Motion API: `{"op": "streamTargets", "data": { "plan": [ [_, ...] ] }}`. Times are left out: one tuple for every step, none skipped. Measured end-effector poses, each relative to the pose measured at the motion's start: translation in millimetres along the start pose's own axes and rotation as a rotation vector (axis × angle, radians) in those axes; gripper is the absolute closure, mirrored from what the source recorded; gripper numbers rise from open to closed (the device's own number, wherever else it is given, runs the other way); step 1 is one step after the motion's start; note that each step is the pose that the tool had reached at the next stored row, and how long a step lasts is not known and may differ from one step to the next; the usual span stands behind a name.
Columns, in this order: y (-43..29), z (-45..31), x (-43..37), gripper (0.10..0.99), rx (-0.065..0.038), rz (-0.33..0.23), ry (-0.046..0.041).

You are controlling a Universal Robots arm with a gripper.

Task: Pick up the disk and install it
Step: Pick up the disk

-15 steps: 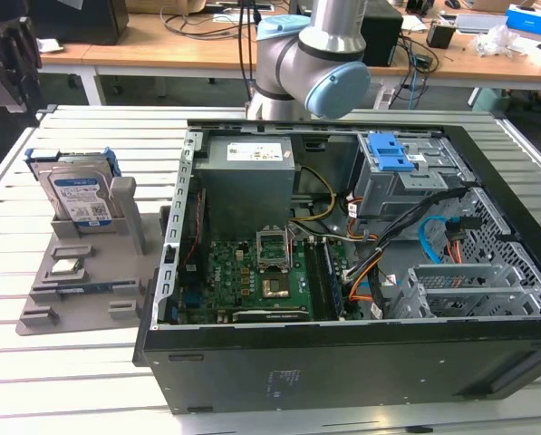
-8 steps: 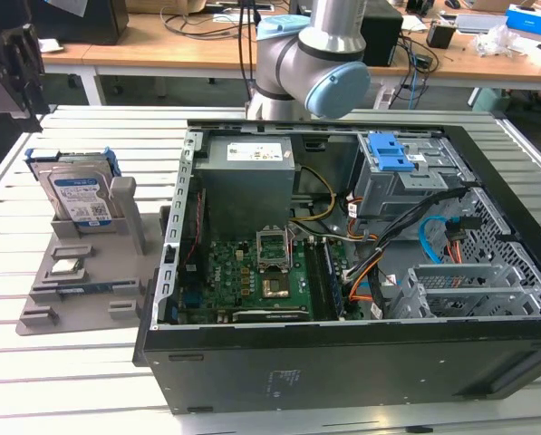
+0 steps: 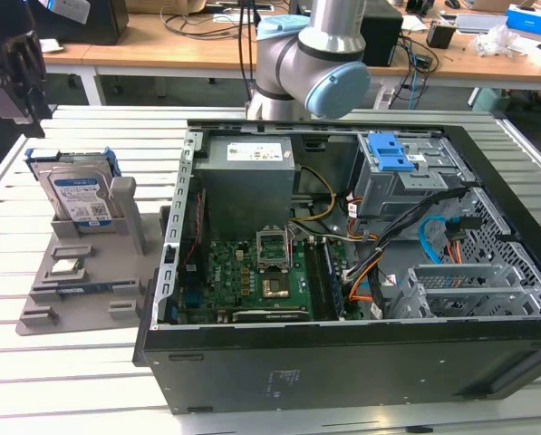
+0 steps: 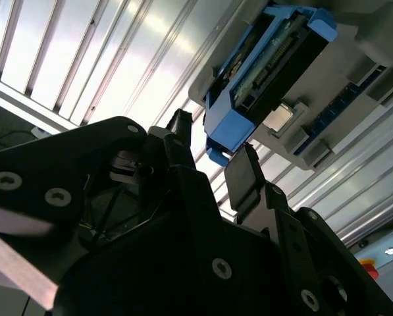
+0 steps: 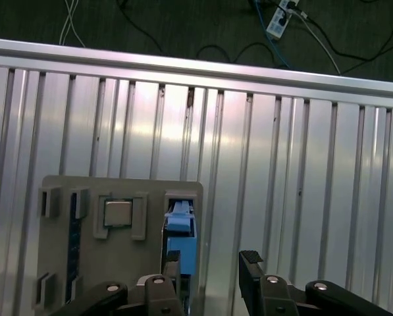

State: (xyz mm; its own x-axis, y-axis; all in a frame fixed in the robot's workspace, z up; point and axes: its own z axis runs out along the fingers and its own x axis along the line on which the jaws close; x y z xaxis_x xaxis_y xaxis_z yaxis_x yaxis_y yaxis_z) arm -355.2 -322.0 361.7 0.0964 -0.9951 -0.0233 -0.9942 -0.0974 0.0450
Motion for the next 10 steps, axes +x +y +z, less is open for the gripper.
{"op": "streamTargets", "data": {
  "plan": [
    [-0.1, 1.4, 0.1, 0.604, 0.0, 0.0, 0.0002],
    [-0.1, 2.8, 0.1, 0.604, 0.0, 0.0, 0.0001],
    [-0.2, 4.0, 0.2, 0.604, 0.0, 0.0, 0.0001],
    [-0.2, 4.6, 0.5, 0.604, 0.0, 0.0, 0.0002],
    [0.0, 5.2, 2.2, 0.604, 0.0, 0.0, 0.0003],
    [0.2, 5.7, 4.2, 0.604, 0.0, 0.0, 0.0003],
    [0.5, 6.3, 7.5, 0.604, 0.0, 0.0, 0.0004],
    [0.6, 6.8, 9.1, 0.604, 0.0, 0.0, 0.0005],
    [0.6, 7.6, 9.9, 0.604, 0.0, 0.0, 0.0007],
    [0.6, 9.5, 11.4, 0.604, 0.0, 0.0, 0.0014]
  ]
}}
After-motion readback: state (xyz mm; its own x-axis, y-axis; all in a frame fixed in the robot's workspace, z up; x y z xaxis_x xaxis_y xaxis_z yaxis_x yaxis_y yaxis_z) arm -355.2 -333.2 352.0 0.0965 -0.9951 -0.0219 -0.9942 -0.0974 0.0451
